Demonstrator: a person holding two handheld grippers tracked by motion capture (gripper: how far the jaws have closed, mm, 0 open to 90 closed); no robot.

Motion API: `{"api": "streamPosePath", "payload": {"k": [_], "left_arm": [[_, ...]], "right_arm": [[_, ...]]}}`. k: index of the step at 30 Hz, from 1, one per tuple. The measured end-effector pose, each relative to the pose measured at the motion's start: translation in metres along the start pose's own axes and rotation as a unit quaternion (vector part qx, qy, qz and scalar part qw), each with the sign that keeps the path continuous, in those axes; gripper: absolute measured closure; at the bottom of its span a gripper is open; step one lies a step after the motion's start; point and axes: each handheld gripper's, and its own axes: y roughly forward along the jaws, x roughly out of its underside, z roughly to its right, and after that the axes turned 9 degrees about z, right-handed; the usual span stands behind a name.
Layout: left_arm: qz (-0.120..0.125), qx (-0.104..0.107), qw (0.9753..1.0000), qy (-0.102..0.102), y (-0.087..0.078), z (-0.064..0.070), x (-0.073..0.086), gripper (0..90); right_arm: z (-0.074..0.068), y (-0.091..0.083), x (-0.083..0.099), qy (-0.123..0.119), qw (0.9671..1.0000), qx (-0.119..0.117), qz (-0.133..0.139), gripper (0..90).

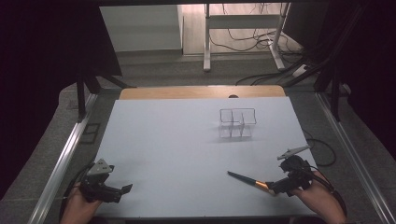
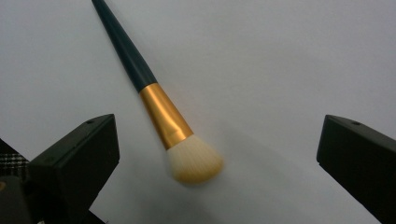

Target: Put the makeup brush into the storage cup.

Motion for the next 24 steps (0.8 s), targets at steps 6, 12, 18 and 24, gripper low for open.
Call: {"api": "streamPosePath", "payload": {"k": [6, 12, 18, 24], "left_arm": [[-0.003, 0.001, 1.0000, 0.001, 0.000, 0.000, 0.000, 0.0], [-0.006, 0.001, 1.0000, 0.003, 0.001, 0.000, 0.000, 0.0], [-0.004, 0.001, 1.0000, 0.001, 0.001, 0.000, 0.000, 0.0], [-0.006, 0.001, 1.0000, 0.002, 0.001, 0.000, 0.001, 0.0]], "right_arm": [[-0.005, 0.004, -0.005, -0.010, 0.9999, -0.003, -0.007, 0.0], [-0.010, 0.008, -0.011, -0.013, 0.9999, -0.008, -0.007, 0.0], [-0.014, 0.011, -0.014, -0.025, 0.9995, -0.010, -0.015, 0.0], [-0.019, 0.016, -0.020, -0.035, 0.9991, -0.014, -0.020, 0.0]]}}
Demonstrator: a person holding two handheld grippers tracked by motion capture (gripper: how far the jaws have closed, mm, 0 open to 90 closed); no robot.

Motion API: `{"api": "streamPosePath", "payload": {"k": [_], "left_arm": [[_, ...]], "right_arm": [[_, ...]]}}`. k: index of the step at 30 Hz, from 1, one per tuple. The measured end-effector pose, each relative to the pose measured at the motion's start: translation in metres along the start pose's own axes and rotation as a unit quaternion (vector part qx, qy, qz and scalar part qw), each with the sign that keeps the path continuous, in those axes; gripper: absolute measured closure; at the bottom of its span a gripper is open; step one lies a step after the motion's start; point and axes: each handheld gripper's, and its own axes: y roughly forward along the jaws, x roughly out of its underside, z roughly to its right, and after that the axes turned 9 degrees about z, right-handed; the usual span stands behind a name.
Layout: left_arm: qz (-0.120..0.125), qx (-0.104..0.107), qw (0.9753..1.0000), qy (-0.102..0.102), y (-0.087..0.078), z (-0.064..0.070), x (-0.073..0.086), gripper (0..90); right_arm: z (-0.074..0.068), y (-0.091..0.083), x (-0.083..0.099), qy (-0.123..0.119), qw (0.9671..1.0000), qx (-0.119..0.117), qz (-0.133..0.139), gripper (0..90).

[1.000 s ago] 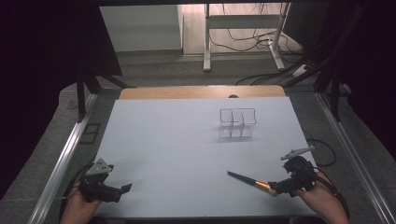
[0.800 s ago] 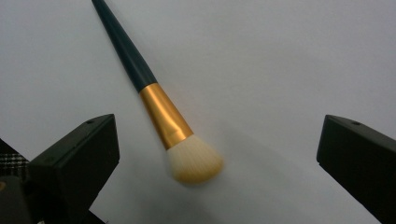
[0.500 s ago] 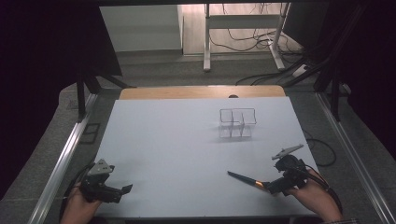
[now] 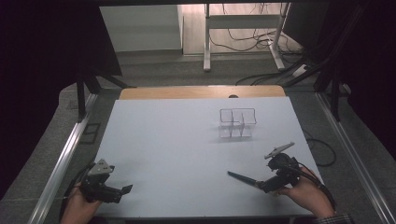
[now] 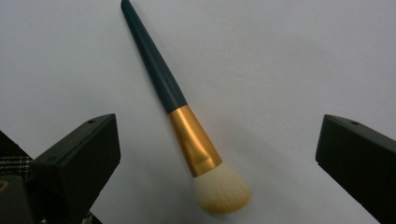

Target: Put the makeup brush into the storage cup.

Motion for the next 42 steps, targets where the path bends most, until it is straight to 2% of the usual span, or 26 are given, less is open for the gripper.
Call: {"api": "streamPosePath", "payload": {"k": [9, 27, 32, 34, 42], "left_arm": [[-0.001, 0.001, 1.0000, 0.001, 0.000, 0.000, 0.000, 0.0], [-0.005, 0.003, 1.0000, 0.004, 0.001, 0.000, 0.000, 0.0], [-0.006, 0.004, 1.0000, 0.005, 0.001, 0.001, 0.000, 0.0], [-0.006, 0.004, 1.0000, 0.005, 0.001, 0.001, 0.000, 0.0], [-0.008, 0.004, 0.9999, 0.006, 0.001, 0.001, 0.000, 0.0]], "right_arm": [[-0.006, 0.008, -0.007, -0.015, 0.9998, -0.004, -0.011, 0.0], [-0.020, 0.022, -0.021, -0.030, 0.9993, -0.011, -0.022, 3.8], [-0.019, 0.025, -0.019, -0.025, 0.9993, -0.010, -0.027, 4.4], [-0.018, 0.026, -0.018, -0.028, 0.9990, -0.016, -0.031, 4.5], [-0.017, 0.034, -0.012, -0.034, 0.9987, -0.014, -0.035, 8.7]]}}
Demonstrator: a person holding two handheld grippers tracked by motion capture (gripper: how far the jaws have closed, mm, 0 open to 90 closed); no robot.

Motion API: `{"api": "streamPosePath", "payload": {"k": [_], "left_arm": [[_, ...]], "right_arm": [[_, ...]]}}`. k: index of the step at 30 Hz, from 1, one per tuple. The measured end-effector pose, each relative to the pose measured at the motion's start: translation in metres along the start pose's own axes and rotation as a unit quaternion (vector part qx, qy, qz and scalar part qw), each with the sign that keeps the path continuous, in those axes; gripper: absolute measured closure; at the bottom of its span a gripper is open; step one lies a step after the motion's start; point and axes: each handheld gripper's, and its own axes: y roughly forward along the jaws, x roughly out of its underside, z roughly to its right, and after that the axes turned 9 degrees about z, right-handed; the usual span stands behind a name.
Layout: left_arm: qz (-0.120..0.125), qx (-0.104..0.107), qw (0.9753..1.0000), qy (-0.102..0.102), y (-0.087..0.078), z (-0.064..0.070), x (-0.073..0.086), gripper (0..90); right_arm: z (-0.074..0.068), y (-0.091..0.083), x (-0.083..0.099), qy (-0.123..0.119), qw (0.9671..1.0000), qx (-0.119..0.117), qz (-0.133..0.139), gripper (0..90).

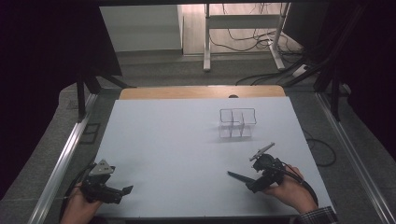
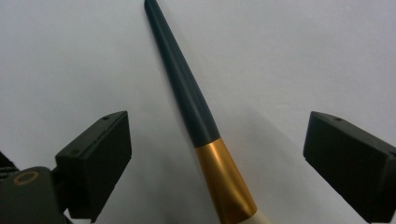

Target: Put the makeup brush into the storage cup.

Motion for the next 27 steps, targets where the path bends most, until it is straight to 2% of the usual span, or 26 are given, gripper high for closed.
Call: {"api": "streamPosePath", "payload": {"k": [8, 16, 20, 24, 25, 27], "left_arm": [[-0.001, 0.000, 1.0000, 0.002, 0.000, 0.000, 0.000, 0.0], [-0.003, 0.001, 1.0000, 0.003, 0.001, 0.000, 0.000, 0.0], [-0.003, 0.001, 1.0000, 0.004, 0.001, 0.000, 0.000, 0.0], [-0.003, 0.001, 1.0000, 0.005, 0.001, 0.001, 0.000, 0.0], [-0.003, 0.001, 1.0000, 0.005, 0.001, 0.001, 0.000, 0.0], [-0.004, 0.001, 1.0000, 0.005, 0.001, 0.001, 0.000, 0.0]], "right_arm": [[-0.001, 0.010, 0.006, -0.011, 0.9999, -0.001, -0.011, 14.9], [-0.002, 0.016, 0.008, -0.019, 0.9996, -0.001, -0.023, 17.3], [-0.002, 0.017, 0.009, -0.023, 0.9994, 0.002, -0.027, 21.9], [-0.002, 0.017, 0.009, -0.025, 0.9992, 0.001, -0.030, 31.1], [-0.002, 0.016, 0.008, -0.029, 0.9991, -0.002, -0.030, 37.0], [-0.003, 0.013, 0.007, -0.036, 0.9987, -0.006, -0.036, 57.7]]}}
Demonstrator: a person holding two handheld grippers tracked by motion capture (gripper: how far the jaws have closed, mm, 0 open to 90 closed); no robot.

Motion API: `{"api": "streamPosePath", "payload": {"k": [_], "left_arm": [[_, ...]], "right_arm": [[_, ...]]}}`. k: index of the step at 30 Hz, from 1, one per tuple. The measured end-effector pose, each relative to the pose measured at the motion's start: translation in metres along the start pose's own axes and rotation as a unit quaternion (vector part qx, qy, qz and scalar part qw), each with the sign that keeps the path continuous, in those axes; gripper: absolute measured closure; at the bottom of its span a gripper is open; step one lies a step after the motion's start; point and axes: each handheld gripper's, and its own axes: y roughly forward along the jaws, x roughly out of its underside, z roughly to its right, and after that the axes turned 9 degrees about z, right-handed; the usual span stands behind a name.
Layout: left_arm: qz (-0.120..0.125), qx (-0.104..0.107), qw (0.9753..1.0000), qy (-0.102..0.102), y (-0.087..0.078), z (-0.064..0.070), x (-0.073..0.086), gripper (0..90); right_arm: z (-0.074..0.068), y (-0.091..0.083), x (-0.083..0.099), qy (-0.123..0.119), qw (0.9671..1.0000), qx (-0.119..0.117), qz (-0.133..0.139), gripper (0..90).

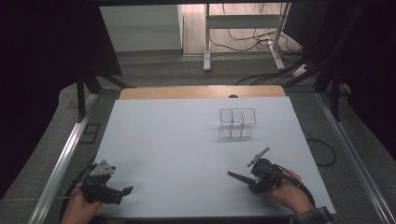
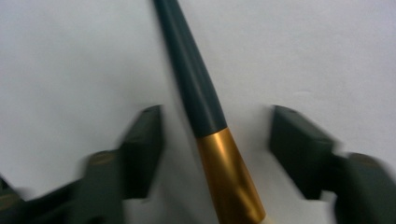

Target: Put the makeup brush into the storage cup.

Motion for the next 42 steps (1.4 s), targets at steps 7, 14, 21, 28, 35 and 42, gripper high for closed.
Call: {"api": "streamPosePath", "payload": {"k": [7, 14, 21, 28, 35, 42], "left_arm": [[0.002, -0.003, 1.0000, 0.003, 0.000, 0.000, 0.000, 0.0], [0.019, -0.011, 0.9996, 0.015, -0.002, -0.001, 0.001, 0.0], [0.030, -0.007, 0.9992, 0.027, -0.002, -0.001, 0.001, 0.5], [0.051, 0.012, 0.9984, 0.024, -0.002, 0.004, -0.007, 1.2], [0.043, 0.043, 0.9976, 0.033, 0.011, 0.015, -0.023, 1.2], [0.027, 0.079, 0.9950, 0.055, 0.027, 0.032, -0.040, 1.4]], "right_arm": [[0.003, -0.002, -0.002, 0.011, 0.9997, -0.014, -0.020, 72.6], [0.005, -0.005, 0.001, 0.021, 0.9994, -0.025, -0.011, 72.7], [0.005, -0.013, -0.001, 0.015, 0.9996, -0.023, 0.011, 72.7], [0.004, -0.021, -0.003, 0.007, 0.9992, -0.027, 0.028, 72.7], [0.002, -0.030, -0.006, -0.005, 0.9980, -0.032, 0.054, 72.7], [0.000, -0.037, -0.009, -0.014, 0.9955, -0.049, 0.080, 72.6]]}}
